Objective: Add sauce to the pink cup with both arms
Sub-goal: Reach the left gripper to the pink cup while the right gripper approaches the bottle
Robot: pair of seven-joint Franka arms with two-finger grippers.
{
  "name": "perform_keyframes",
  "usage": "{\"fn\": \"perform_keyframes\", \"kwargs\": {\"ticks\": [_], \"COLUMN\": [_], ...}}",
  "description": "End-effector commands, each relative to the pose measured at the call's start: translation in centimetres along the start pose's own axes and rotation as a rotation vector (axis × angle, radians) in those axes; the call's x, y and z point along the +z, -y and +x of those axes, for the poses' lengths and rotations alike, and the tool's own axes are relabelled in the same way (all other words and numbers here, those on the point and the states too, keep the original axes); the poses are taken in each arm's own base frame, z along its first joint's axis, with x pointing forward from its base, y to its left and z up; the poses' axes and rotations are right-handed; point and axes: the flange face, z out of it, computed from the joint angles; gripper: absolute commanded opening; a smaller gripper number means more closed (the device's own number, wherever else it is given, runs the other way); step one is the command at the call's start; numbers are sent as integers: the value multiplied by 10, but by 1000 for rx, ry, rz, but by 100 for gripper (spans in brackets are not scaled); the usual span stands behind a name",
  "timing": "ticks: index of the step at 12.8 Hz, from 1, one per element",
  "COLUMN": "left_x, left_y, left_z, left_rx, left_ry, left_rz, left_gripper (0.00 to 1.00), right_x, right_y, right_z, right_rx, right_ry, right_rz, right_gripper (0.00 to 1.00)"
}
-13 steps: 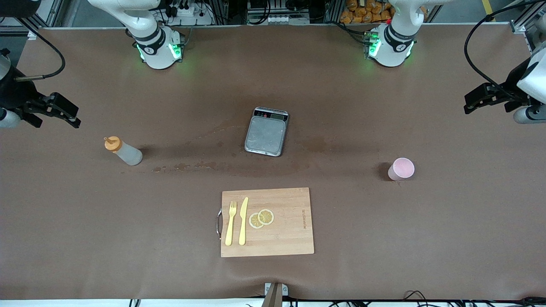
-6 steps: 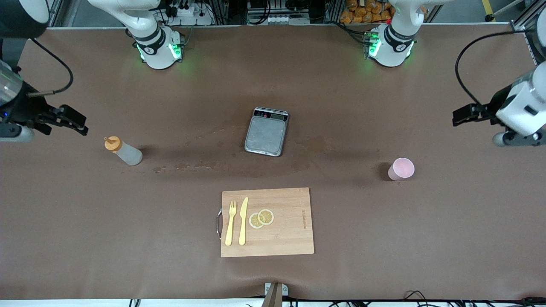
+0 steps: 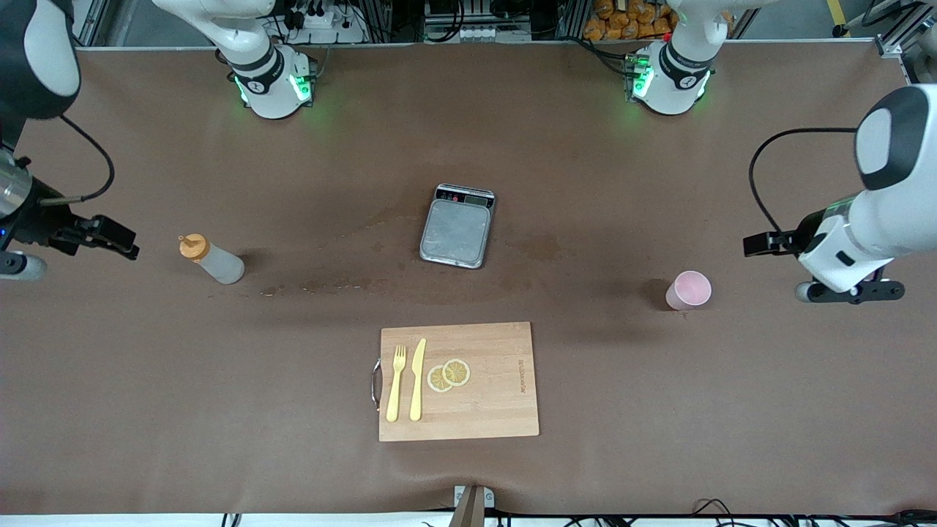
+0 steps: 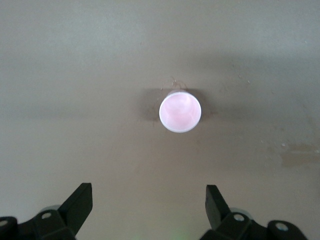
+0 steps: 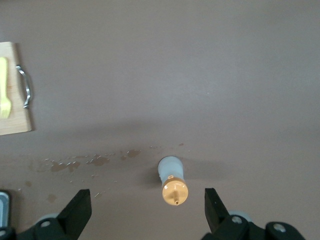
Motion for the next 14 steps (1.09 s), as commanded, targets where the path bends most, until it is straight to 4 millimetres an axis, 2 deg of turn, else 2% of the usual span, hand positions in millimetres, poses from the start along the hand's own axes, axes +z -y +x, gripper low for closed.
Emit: {"fn": "perform_keyframes", "kwargs": {"ticks": [1, 3, 6, 8, 9, 10, 11, 14], "left_x": [35, 66, 107, 130, 139, 147, 156, 174], "left_y": [8, 16, 15, 14, 14, 12, 12, 11], "left_z": [-10, -9, -13, -16, -18, -19, -21, -16], "left_rx": [-17, -29, -29, -28, -28, -26, -25, -26], "left_ry": [-40, -69, -96, -105, -117, -130, -133, -136], "left_rz": [-17, -21, -26, -29, -31, -32, -32, -39], "left_gripper": [100, 100, 100, 100, 100, 100, 100, 100], "right_x": [26, 28, 62, 67, 80, 91, 96, 112], "right_y": [-7, -13, -27, -46, -54, -72, -83, -115], "right_z": [12, 13, 23, 24, 27, 28, 29, 33], "right_rx": [12, 23, 45, 83, 110, 162, 217, 330], "right_ry": [38, 39, 91, 100, 120, 138, 146, 175], "right_rz": [-6, -6, -4, 9, 5, 13, 23, 73], "right_gripper": [100, 100, 100, 100, 100, 100, 100, 100]}}
